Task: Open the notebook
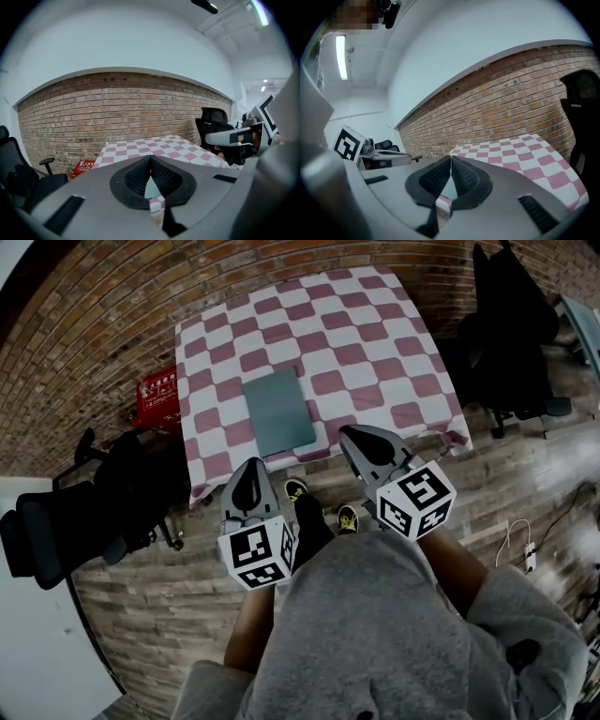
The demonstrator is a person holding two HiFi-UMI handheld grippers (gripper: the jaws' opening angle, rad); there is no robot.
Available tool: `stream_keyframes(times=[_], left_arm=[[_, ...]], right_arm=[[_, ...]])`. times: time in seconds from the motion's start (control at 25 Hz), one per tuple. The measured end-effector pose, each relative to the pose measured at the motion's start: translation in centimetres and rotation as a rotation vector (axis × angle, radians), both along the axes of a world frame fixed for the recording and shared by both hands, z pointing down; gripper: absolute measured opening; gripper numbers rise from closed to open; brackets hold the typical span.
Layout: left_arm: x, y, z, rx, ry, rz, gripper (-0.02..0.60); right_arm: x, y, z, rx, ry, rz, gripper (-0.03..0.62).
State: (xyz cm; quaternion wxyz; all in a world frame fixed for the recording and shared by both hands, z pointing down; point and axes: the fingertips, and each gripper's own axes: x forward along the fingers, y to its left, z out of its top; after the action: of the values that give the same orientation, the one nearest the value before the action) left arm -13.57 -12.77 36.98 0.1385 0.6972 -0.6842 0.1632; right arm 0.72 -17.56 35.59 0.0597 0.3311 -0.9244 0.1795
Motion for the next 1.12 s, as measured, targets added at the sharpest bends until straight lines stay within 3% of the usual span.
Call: stream_keyframes(times=[0.28,0.76,1.0,1.12], left_arm=[[-0.1,-1.8,3.1,-0.084,-0.020,0.068,0.009],[-2.1,-4.5,7.6,-0.186,-0.015,0.114,0.009],[-3.9,-5.4,9.9,-0.236,0.015,0.105,0.009],[-4.7,-5.8,11.0,-0.257,0.026,0.102,0.009]], right_arm=[[-0.5,-1.5,2.4,-0.053,0.037,0.009,0.026],[-2.6,-2.8,6.9,-0.158,0.083,-0.025,0.026],[-4.1,-3.8,10.2,-0.276,0.083,-0.048,0.035],[-4.8,-4.3,11.8,-0.343,0.075,-0.050,0.077]])
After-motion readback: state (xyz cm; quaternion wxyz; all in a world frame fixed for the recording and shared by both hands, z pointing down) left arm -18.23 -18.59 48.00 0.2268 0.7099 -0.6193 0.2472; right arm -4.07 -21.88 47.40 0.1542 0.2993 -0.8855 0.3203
